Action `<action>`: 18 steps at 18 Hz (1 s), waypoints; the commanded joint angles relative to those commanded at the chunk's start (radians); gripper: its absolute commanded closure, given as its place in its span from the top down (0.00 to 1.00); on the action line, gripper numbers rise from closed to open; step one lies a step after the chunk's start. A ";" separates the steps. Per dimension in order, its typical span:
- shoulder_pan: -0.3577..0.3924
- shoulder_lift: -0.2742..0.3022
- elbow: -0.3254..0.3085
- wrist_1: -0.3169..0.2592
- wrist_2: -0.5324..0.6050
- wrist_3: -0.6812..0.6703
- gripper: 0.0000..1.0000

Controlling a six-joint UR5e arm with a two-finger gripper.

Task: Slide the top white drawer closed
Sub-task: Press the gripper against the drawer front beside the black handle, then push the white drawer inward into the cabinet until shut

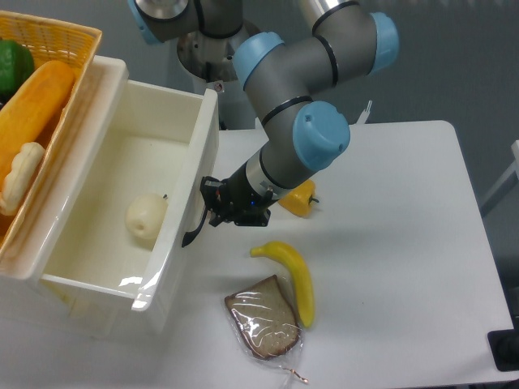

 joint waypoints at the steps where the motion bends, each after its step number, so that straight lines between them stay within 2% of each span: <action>1: 0.000 0.003 0.000 -0.003 0.000 0.000 0.00; 18: -0.023 0.022 0.000 -0.026 -0.017 0.002 0.00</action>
